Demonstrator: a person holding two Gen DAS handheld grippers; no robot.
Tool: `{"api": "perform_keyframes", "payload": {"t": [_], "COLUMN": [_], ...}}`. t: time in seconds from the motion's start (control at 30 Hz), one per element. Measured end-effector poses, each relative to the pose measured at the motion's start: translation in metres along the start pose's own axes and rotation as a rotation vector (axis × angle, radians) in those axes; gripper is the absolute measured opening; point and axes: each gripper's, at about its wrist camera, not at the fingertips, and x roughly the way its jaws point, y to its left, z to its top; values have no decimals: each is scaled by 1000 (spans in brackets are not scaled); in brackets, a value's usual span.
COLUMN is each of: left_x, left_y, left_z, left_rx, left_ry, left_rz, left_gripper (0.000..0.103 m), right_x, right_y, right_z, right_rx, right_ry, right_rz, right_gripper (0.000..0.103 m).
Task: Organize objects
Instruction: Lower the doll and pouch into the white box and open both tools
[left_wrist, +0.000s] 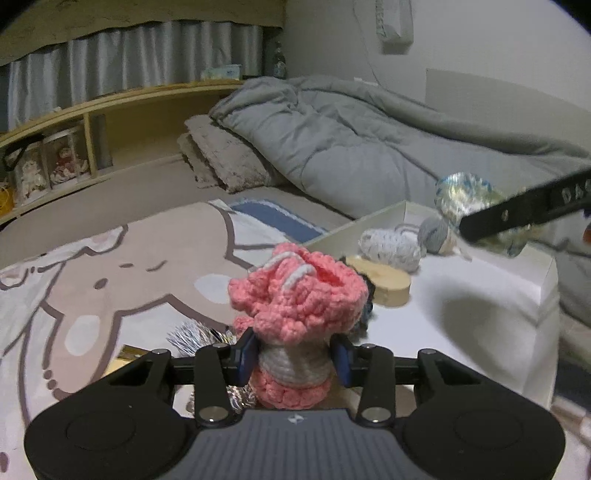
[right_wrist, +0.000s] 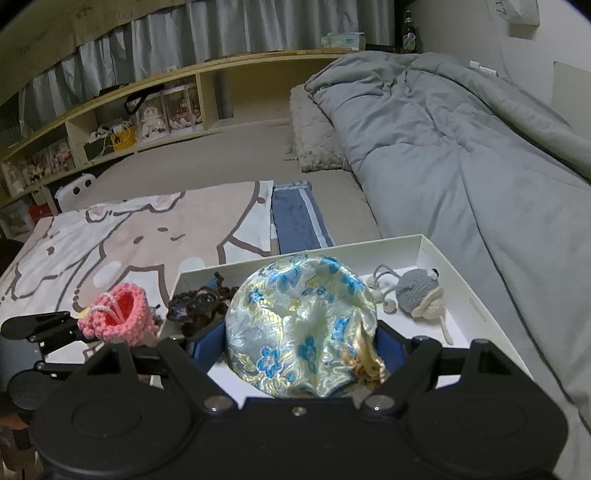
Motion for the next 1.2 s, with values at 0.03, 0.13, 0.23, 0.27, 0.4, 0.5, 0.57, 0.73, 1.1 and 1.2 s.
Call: {"api": "perform_keyframes", "payload": {"t": [0.03, 0.13, 0.23, 0.27, 0.4, 0.5, 0.57, 0.73, 1.1, 1.2], "left_x": [-5, -21, -36, -41, -58, -65, -69, -73, -53, -43], "left_y": [0, 0, -2, -4, -13, -24, -31, -52, -96, -109], "left_z": [4, 16, 29, 33, 49, 58, 64, 75, 91, 94], "left_rx": [-11, -53, -109, -126, -175, -194, -207, -222, -280, -301], "left_ry": [0, 5, 18, 21, 30, 42, 50, 60, 66, 69], "left_rz": [2, 18, 31, 34, 47, 51, 46, 25, -57, -78], "left_gripper": [43, 43, 43, 43, 43, 43, 43, 43, 43, 43], "right_x": [-2, -10, -21, -24, -40, -49, -55, -67, -86, -88], "right_y": [0, 1, 1, 2, 4, 2, -1, -13, -59, -76], "right_z": [1, 3, 6, 7, 8, 9, 10, 14, 13, 11], "right_rx": [5, 10, 15, 16, 14, 15, 10, 7, -11, -25], "right_ry": [-5, -23, -43, -50, -73, -80, -82, -90, -81, -71], "right_rz": [5, 18, 33, 39, 62, 65, 65, 71, 66, 34], "right_gripper": [85, 85, 85, 85, 85, 85, 85, 85, 85, 85]}}
